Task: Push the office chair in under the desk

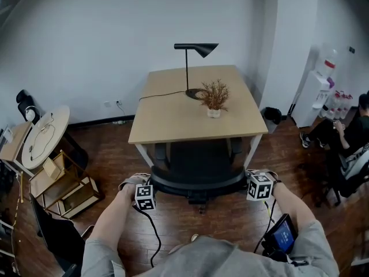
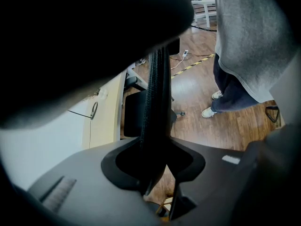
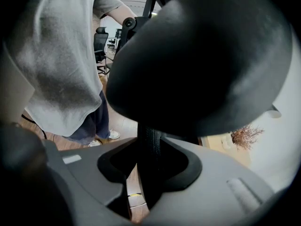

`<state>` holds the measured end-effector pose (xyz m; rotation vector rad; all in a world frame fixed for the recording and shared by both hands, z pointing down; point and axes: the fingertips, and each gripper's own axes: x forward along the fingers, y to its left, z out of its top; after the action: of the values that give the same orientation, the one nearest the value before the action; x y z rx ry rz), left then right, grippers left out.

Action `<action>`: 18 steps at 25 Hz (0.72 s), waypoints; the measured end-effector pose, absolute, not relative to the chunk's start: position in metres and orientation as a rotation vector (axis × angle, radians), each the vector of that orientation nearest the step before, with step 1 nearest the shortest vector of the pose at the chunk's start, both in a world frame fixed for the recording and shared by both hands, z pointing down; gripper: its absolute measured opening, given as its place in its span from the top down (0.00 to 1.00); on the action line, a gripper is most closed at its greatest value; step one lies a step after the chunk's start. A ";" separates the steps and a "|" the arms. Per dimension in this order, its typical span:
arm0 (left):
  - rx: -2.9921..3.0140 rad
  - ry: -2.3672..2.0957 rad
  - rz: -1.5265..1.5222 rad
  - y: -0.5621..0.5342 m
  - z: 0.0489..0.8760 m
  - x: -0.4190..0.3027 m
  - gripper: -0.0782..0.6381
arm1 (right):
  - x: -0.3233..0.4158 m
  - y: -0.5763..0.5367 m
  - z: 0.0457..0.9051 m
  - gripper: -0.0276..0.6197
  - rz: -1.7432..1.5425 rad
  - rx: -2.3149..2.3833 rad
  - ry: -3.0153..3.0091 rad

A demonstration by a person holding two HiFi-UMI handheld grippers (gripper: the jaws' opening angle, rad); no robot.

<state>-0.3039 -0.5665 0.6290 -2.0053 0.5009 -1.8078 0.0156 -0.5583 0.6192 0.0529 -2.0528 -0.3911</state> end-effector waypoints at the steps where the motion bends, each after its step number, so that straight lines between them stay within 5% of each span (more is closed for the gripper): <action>1: -2.001 0.495 -1.807 -0.572 0.631 -0.307 0.72 | 0.014 -0.562 0.619 0.74 -0.391 0.058 -2.052; 18: -2.000 0.480 -1.788 -0.630 0.636 -0.314 0.72 | 0.007 -0.616 0.620 0.74 -0.387 0.069 -2.055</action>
<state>-0.3139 -0.6298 0.6356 -2.0003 0.4796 -1.7876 0.0071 -0.6163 0.6200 0.0688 -2.0554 -0.3872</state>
